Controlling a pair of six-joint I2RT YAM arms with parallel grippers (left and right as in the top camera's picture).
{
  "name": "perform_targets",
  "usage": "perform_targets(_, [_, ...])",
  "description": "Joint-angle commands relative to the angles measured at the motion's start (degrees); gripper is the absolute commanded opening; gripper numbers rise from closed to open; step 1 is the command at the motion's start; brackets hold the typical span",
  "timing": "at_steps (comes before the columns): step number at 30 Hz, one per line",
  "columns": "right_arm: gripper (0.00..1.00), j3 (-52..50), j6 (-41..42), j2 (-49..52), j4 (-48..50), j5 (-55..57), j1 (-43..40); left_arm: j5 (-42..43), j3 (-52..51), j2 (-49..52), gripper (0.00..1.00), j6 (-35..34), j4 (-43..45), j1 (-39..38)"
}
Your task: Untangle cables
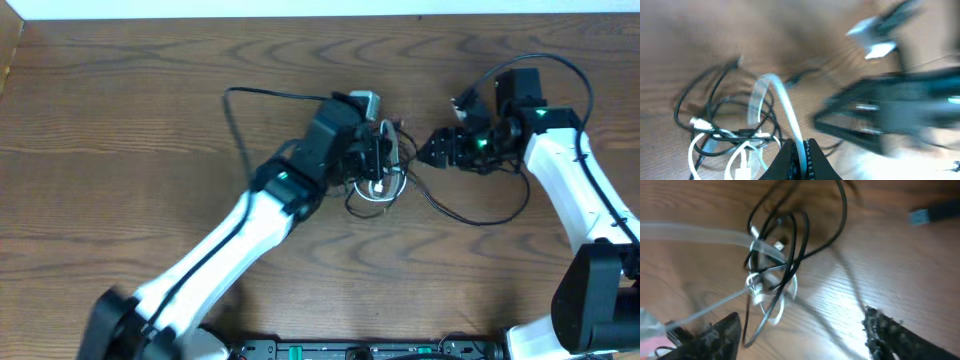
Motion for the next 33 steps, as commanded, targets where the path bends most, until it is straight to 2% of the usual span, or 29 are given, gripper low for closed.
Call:
perform_targets(1, [0.71,1.0,3.4,0.2,1.7,-2.5,2.2,0.7,1.0,-3.8,0.07,1.4,-2.9,0.2])
perform_targets(8, [0.55,0.9,10.6,0.2,4.1,0.5,6.6,0.4,1.0,-7.9,0.07,1.6,-5.0,0.2])
perform_targets(15, [0.49,0.9,13.2,0.3,3.4,0.4,9.7,-1.0,1.0,-8.0,0.07,2.9,-5.6,0.2])
perform_targets(18, [0.43,0.8,14.9,0.3,2.5,0.4,10.5,-1.1,1.0,-7.7,0.07,3.4,-6.0,0.2])
perform_targets(26, [0.37,-0.4,17.3,0.5,2.0,1.4,12.9,-2.6,1.0,-7.6,0.08,3.8,-6.5,0.2])
perform_targets(33, [0.30,-1.0,20.5,6.3,4.7,1.0,15.9,-2.6,1.0,-7.6,0.08,3.8,-6.5,0.2])
